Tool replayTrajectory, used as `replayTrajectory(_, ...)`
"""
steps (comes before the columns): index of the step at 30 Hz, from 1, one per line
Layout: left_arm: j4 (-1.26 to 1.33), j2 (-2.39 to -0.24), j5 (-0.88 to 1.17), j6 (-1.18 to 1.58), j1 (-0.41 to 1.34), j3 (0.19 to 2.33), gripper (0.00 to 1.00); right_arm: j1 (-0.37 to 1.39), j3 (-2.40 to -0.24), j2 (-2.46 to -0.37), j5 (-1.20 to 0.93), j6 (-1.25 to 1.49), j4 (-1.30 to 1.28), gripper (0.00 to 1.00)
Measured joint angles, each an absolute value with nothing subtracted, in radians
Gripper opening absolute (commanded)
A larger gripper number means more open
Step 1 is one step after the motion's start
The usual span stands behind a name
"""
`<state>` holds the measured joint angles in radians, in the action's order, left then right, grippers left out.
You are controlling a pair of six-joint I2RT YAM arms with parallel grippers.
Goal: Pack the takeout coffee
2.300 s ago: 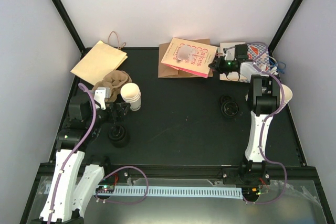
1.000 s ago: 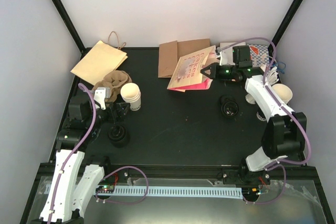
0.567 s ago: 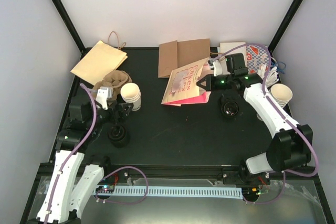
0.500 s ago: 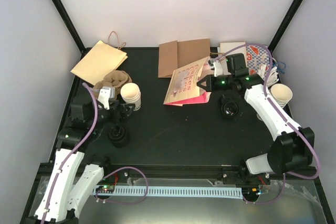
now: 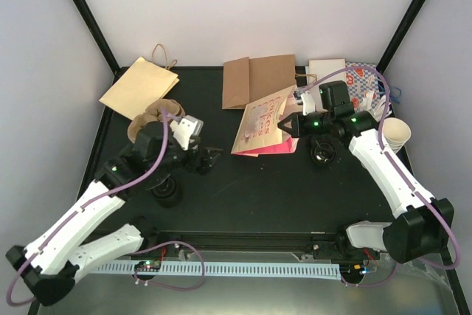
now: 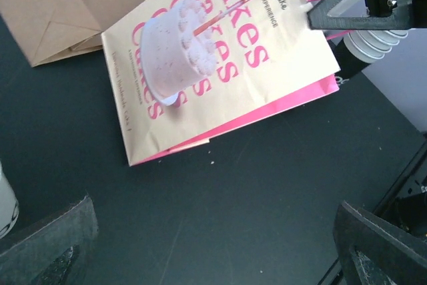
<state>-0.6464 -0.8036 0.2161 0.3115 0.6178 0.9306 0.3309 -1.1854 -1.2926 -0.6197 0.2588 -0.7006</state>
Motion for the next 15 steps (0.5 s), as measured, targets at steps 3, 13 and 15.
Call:
replayTrajectory(3, -0.634, -0.893, 0.142, 0.311, 0.716, 0.986, 0.99, 0.343, -1.185, -1.283, -0.614, 0.259, -0.709, 0.01)
replayTrajectory(13, -0.574, -1.057, -0.020, 0.178, 0.977, 1.047, 0.99, 0.360, -1.185, -1.277, -0.604, 0.259, -0.748, 0.01)
replayTrajectory(15, -0.557, -1.060, -0.049, 0.131, 1.021, 1.046, 0.99, 0.360, -1.185, -1.274, -0.604, 0.259, -0.754, 0.01)
